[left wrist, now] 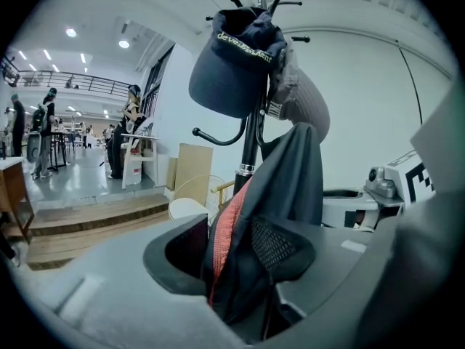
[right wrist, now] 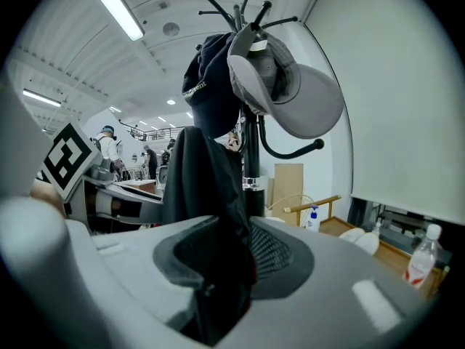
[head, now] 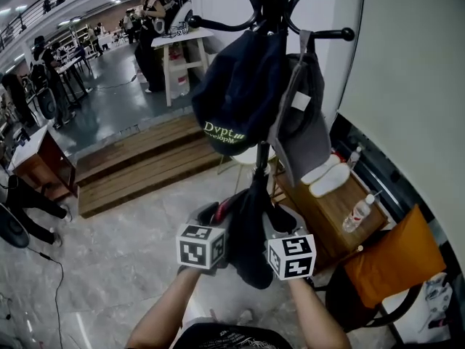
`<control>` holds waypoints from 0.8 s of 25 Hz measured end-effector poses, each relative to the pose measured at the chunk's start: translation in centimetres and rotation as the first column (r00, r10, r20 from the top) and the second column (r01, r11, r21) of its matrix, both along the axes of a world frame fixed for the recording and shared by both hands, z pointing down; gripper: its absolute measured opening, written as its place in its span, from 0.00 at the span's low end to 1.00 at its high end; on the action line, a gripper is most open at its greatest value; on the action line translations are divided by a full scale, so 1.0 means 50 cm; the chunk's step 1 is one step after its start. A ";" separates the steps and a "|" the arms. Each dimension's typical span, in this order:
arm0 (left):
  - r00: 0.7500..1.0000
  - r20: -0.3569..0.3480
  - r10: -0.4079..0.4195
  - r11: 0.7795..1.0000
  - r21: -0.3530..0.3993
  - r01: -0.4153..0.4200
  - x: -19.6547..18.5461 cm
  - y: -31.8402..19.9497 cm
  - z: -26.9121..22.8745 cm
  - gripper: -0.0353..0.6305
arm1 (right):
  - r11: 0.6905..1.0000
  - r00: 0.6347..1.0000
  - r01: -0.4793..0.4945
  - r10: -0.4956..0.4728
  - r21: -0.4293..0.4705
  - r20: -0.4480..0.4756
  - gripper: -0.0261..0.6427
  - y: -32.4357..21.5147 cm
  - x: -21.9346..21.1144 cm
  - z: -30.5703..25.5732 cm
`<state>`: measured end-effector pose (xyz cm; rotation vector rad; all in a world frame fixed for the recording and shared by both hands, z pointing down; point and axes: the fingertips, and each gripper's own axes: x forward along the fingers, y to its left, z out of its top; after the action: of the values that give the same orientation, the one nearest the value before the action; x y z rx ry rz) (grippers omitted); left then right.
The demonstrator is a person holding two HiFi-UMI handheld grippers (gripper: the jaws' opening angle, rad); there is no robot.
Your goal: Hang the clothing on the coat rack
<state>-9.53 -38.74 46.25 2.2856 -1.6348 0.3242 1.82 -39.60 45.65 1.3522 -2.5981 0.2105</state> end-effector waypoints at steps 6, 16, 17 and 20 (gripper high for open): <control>0.999 -0.016 0.046 0.999 0.010 -0.046 0.011 0.017 -0.010 0.29 | 0.999 0.999 -0.043 0.043 0.013 -0.001 0.21 0.026 0.004 -0.019; 0.993 -0.037 0.108 0.993 0.043 -0.107 0.019 0.066 -0.040 0.29 | 0.996 0.996 -0.087 0.087 0.034 -0.009 0.21 0.092 -0.013 -0.045; 0.992 -0.044 0.116 0.992 0.050 -0.114 0.020 0.071 -0.046 0.29 | 0.995 0.996 -0.091 0.091 0.035 -0.009 0.21 0.098 -0.014 -0.048; 0.987 -0.063 0.150 0.987 0.063 -0.146 0.028 0.088 -0.063 0.29 | 0.994 0.995 -0.099 0.099 0.042 -0.001 0.21 0.119 -0.021 -0.060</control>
<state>-8.13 -34.36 43.09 2.4396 -1.4640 0.2334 0.77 -33.66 42.64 1.4960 -2.5489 0.1695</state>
